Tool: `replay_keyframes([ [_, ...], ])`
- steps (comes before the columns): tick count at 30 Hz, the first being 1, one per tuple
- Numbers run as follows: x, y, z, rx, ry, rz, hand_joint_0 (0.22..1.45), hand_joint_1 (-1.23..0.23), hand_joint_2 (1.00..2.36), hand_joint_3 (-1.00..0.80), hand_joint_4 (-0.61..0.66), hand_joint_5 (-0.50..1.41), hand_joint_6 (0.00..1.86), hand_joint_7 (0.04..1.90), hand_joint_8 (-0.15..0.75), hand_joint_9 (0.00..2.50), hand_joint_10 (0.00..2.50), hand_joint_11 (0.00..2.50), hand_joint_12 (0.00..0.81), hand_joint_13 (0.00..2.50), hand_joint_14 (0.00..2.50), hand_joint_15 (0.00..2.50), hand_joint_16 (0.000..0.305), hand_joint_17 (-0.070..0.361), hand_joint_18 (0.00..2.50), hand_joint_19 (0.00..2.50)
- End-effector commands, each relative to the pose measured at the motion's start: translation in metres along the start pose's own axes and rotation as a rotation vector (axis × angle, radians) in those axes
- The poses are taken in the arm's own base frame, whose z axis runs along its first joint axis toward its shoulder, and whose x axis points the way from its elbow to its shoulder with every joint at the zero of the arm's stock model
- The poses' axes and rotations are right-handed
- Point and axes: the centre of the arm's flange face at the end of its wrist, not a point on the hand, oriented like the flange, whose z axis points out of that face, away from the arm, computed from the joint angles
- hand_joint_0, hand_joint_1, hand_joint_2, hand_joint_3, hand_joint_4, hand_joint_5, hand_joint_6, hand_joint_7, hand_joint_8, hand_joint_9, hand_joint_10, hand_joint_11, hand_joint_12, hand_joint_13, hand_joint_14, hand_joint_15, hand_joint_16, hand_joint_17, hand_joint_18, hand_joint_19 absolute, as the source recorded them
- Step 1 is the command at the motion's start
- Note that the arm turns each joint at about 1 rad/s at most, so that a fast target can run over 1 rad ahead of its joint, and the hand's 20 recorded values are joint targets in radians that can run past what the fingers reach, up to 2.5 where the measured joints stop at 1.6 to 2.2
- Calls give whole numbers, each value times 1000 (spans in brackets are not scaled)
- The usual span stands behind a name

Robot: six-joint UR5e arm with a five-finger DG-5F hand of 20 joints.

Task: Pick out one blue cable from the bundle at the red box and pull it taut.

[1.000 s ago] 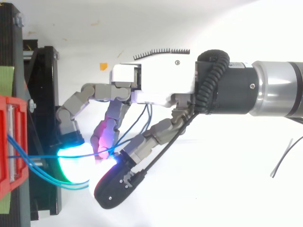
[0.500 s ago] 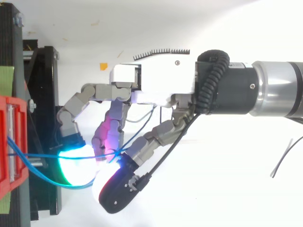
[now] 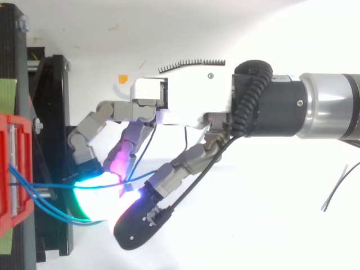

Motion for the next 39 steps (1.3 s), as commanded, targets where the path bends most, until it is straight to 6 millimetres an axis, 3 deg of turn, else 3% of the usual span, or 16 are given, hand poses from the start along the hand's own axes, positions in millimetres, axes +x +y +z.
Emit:
replay_keyframes([
  [1,0,0,0,5,1,4,787,-954,1000,-500,-334,-177,966,876,129,1015,32,848,245,788,22,519,39,87,702,574],
  [3,0,0,0,5,2,8,733,-978,1000,-500,-317,-173,961,760,129,1003,31,839,246,784,22,522,39,87,696,581],
  [4,0,0,0,5,1,8,633,-991,1000,-500,-283,-168,936,726,131,994,32,844,248,778,24,529,39,87,676,602],
  [7,0,-1,-1,8,2,11,508,-958,1000,-500,-252,-161,921,700,157,1028,29,824,265,797,23,528,43,96,700,610],
  [15,0,1,0,5,2,13,416,-794,1000,-500,-208,-136,881,684,206,1135,28,828,312,883,22,521,51,116,793,630],
  [22,-1,5,0,8,2,13,419,-535,1000,-500,-198,-118,840,729,213,1202,26,813,326,917,20,519,53,119,826,647],
  [32,0,6,1,8,8,13,410,-446,1000,-500,-194,-116,826,751,217,1215,29,811,334,933,19,523,56,125,848,665],
  [36,0,5,1,9,8,13,493,-408,1000,-500,-235,-113,815,824,188,1198,31,836,307,905,23,543,48,109,777,709],
  [39,0,5,1,9,8,13,572,-518,1000,-500,-254,-117,838,859,178,1193,33,866,287,885,23,564,44,99,737,727],
])
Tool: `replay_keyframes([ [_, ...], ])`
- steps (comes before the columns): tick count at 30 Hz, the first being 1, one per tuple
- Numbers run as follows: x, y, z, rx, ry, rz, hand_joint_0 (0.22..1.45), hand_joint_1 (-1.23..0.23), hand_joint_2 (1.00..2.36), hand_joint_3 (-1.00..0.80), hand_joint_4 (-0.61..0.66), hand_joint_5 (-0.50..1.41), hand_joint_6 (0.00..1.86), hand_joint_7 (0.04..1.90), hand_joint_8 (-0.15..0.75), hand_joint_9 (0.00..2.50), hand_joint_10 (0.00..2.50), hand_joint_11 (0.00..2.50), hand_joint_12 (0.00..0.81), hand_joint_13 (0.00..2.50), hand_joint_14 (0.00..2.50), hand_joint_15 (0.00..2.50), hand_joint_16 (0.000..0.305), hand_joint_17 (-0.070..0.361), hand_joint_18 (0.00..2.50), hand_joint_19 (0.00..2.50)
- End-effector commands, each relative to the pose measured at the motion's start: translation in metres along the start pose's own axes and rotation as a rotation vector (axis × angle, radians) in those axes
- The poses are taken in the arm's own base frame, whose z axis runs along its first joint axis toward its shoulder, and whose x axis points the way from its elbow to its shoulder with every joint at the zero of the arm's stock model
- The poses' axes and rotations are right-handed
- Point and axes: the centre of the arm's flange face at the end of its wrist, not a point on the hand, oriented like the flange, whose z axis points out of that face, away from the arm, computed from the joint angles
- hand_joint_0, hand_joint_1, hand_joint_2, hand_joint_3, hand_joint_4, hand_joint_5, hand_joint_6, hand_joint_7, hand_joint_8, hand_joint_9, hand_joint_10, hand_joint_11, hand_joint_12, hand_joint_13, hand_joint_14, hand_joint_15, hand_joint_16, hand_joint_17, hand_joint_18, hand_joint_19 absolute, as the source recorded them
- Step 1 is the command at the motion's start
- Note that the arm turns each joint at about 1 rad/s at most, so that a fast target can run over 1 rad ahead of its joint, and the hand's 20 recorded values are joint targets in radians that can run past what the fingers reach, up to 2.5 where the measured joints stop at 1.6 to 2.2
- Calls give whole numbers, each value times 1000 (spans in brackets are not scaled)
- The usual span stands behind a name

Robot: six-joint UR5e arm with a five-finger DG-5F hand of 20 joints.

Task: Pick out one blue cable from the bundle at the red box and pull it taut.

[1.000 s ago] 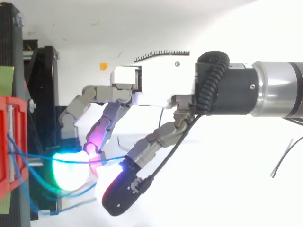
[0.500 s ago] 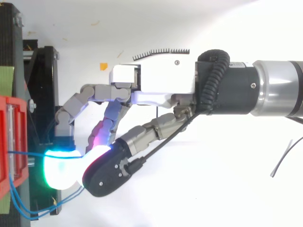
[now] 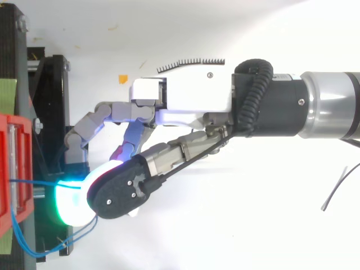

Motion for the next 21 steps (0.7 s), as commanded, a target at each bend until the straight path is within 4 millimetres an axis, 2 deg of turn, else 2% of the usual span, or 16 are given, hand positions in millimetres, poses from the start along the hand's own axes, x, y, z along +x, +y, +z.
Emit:
replay_keyframes([
  [1,0,0,0,1,0,0,579,-551,1000,-500,-256,-116,845,858,177,1195,34,879,286,884,24,564,44,98,736,736],
  [10,-1,-1,-1,7,0,0,584,-699,1017,-268,-293,-115,887,860,180,1211,34,882,287,911,23,568,44,98,757,726],
  [21,-2,-4,-4,33,11,0,598,-735,1018,-234,-292,-116,903,847,183,1211,33,879,280,913,26,561,43,97,768,717],
])
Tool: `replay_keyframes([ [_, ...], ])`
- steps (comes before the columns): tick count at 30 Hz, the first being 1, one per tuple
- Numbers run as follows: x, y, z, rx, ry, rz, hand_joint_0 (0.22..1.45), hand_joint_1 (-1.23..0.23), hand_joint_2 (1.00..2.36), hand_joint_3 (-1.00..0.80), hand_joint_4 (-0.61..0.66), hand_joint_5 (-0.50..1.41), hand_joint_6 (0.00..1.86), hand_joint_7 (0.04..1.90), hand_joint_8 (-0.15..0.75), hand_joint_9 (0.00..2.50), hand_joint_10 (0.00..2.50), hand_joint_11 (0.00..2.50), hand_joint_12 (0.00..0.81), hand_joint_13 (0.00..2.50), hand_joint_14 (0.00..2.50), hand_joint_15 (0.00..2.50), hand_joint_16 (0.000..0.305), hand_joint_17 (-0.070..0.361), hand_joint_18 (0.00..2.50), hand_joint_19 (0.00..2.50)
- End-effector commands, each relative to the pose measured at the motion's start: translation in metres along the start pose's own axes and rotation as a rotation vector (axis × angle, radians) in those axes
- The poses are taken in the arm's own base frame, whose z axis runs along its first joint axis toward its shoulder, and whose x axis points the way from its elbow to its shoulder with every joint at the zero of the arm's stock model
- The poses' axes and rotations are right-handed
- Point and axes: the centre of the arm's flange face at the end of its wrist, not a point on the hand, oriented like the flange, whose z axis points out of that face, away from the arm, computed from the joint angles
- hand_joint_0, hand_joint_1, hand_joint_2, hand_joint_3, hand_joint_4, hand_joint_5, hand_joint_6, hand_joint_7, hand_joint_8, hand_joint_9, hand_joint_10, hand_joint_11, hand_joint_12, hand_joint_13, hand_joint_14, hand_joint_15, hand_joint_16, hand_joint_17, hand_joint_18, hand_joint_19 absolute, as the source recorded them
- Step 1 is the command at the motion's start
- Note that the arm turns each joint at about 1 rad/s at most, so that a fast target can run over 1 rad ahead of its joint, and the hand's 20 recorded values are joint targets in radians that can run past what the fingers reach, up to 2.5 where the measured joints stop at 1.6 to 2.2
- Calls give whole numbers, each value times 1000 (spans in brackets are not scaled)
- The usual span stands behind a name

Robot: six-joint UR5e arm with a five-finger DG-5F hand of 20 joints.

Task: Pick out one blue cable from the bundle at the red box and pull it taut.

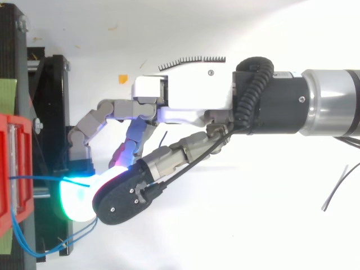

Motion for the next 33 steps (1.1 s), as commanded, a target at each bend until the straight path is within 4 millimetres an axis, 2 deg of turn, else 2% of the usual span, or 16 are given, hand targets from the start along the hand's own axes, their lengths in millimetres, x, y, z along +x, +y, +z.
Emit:
replay_keyframes([
  [1,0,-2,-2,19,13,1,598,-736,1018,-234,-289,-116,904,837,181,1211,32,880,280,913,23,562,43,97,769,717],
  [4,0,-6,-7,62,34,2,599,-736,1018,-234,-286,-116,905,836,181,1211,34,882,282,912,24,557,43,97,770,707],
  [6,-2,4,-18,109,60,-3,598,-736,1018,-232,-283,-116,906,827,185,1208,34,877,282,910,25,564,43,97,769,708],
  [12,-5,12,-38,188,64,-9,597,-738,1018,-221,-281,-113,908,823,185,1208,35,878,284,901,24,560,43,98,765,708],
  [15,-5,13,-52,228,63,-9,596,-737,1018,-217,-272,-113,908,828,183,1207,33,867,287,900,25,564,43,98,762,708],
  [16,-3,14,-62,239,67,-11,595,-738,1020,-217,-270,-112,908,823,186,1206,34,862,288,900,25,557,43,98,760,708],
  [20,-4,16,-76,238,38,-18,595,-738,1019,-212,-266,-110,908,829,185,1203,32,884,288,897,24,554,43,98,759,701],
  [33,-6,17,-76,227,9,-21,600,-732,1019,-224,-260,-110,908,836,193,1204,36,880,290,892,24,558,43,98,755,710],
])
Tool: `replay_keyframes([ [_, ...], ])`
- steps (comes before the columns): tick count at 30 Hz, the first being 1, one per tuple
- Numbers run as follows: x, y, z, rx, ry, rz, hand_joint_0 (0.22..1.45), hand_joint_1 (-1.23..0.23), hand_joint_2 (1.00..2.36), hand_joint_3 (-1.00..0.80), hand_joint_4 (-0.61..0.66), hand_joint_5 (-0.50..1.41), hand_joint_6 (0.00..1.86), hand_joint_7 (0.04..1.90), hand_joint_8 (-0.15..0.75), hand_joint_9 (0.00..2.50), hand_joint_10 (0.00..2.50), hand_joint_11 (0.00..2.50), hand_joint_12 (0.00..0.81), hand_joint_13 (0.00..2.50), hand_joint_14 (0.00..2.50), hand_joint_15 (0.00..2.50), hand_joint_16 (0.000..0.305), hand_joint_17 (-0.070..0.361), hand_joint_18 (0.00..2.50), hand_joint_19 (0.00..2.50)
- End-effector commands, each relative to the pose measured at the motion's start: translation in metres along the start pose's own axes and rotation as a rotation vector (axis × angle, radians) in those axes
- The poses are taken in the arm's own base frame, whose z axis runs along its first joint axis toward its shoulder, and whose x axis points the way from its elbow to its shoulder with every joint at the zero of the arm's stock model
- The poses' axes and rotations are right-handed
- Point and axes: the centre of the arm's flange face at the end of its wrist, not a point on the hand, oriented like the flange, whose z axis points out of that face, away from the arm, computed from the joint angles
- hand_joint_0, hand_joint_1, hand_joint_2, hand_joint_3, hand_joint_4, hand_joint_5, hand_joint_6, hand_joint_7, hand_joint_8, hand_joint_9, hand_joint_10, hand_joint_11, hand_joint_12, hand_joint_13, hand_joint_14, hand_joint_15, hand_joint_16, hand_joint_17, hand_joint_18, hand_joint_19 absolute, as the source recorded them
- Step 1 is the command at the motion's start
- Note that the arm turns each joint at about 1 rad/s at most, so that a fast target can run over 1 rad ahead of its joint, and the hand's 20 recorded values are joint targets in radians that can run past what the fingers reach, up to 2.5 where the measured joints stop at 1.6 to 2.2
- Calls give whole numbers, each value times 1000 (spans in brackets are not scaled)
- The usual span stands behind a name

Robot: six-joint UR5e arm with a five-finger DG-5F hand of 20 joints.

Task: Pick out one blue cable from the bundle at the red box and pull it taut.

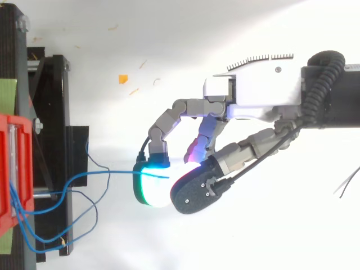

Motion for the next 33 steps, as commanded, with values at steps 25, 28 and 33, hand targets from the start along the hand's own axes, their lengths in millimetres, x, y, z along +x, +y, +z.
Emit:
replay_keyframes([
  [25,0,10,9,-98,-2,0,603,-723,1018,-233,-250,-111,909,833,199,1186,34,874,295,881,23,553,44,98,746,703],
  [28,0,10,9,-98,-2,0,604,-723,1018,-231,-246,-111,909,830,198,1183,34,870,298,868,24,551,44,98,748,702],
  [33,0,10,9,-98,-2,0,606,-726,1018,-225,-247,-110,908,833,202,1182,34,876,298,867,24,543,43,98,745,703],
])
